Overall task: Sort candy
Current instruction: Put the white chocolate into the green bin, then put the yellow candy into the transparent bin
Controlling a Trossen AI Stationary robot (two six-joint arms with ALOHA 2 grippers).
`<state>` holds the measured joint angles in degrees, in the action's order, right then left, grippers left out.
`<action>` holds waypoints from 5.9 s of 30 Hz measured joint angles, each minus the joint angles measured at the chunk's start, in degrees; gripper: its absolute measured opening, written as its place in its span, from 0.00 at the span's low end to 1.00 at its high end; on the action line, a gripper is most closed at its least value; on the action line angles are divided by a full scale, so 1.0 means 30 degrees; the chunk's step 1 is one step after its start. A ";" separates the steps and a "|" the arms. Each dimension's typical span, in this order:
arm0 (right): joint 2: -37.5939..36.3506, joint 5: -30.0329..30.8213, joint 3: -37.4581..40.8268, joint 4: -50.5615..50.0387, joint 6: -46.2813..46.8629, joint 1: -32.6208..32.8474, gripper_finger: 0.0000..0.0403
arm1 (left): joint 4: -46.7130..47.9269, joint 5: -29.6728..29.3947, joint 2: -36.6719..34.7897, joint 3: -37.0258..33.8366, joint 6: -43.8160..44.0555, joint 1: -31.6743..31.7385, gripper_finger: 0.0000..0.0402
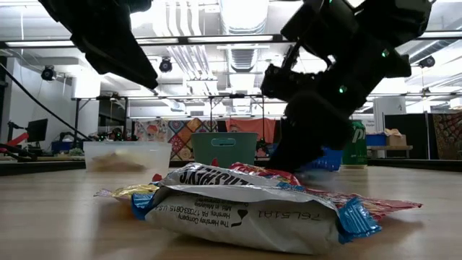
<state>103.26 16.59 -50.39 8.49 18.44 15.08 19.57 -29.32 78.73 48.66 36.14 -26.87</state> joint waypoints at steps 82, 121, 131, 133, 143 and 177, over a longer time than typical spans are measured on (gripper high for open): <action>0.0605 -0.4542 -0.9049 -0.5181 -1.2887 -1.3292 0.08 | 0.1854 -0.0048 -0.0850 0.0022 0.1554 0.0000 0.27; 0.0575 -0.6001 -0.9005 -0.6862 -0.9487 -1.3154 0.47 | 0.1845 -0.1574 -0.0843 -0.0007 -0.0405 0.0029 0.27; -0.1539 -0.7376 -0.9617 -0.7363 -0.8090 -1.2502 0.50 | 0.1838 -0.0386 -0.0836 -0.0015 0.0299 0.0022 0.27; -0.2415 -0.7691 -0.9610 -0.7960 -0.8087 -1.1775 0.48 | 0.1816 0.0099 -0.0836 -0.0015 0.0863 0.0022 0.27; -0.5015 -0.7530 -0.9462 -1.2546 -0.7631 -0.7077 0.38 | 0.0956 0.0506 -0.0538 -0.0022 0.0982 -0.0262 0.27; -0.5253 -0.7471 -0.8688 -1.4185 -0.4146 -0.0983 0.30 | 0.5696 1.2625 0.2486 -0.0022 1.8812 -0.4939 0.29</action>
<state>87.50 -5.83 -76.45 -34.06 6.00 12.13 36.65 8.55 86.19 48.60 92.58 -41.69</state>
